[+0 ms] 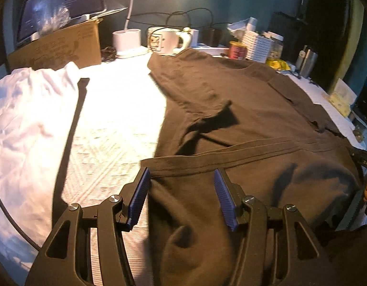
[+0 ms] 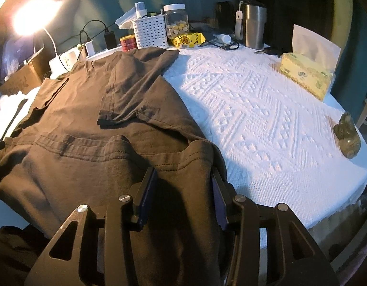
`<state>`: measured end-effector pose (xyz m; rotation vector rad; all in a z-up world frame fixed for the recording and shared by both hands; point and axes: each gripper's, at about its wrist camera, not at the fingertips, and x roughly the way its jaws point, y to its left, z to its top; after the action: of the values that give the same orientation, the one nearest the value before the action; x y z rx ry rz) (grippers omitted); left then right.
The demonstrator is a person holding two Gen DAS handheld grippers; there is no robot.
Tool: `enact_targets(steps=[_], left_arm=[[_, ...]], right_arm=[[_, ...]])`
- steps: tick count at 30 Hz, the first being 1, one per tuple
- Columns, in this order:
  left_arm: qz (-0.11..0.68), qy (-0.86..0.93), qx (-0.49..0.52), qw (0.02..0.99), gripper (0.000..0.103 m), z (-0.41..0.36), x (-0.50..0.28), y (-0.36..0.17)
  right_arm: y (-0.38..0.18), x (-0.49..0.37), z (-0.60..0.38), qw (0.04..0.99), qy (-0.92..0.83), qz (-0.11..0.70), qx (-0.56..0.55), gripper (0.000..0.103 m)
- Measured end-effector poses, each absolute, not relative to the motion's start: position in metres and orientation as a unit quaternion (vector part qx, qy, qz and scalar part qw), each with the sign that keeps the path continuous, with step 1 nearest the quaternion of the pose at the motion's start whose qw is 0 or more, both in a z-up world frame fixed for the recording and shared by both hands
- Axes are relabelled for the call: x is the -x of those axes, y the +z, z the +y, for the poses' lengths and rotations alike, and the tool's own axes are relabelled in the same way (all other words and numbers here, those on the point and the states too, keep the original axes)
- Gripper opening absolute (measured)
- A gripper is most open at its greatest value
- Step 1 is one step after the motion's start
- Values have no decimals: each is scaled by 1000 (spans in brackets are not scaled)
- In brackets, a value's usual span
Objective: Fold small clothes
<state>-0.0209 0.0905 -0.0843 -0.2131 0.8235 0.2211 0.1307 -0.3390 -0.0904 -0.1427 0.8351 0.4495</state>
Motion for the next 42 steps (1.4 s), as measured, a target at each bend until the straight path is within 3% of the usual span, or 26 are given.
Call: enact_targets(steps=[11,12,14,15,18,42], left_arm=[[393,109,90,908,54,87,21,-88],[391,108,80,911,45,84,21,-87],[388,108,67,913,32,81,20,-87],[387,110,64,913,24,81,19,-87],[389,111,68,912,8,82,17,-89],[305,146,58,939,6,83,25,-29]], right_arm=[[-92,-128,-342,892,225,387,65,44],[-92,-128,-343,893,225,385,62,44],[-92,-128,-346,898,215,381,52,31],[-92,-129,-348,900,207,380,49,19],[-91,-132,-357,901,210,378,19,11],[-30,-125,-365,926,235,294,6,8]])
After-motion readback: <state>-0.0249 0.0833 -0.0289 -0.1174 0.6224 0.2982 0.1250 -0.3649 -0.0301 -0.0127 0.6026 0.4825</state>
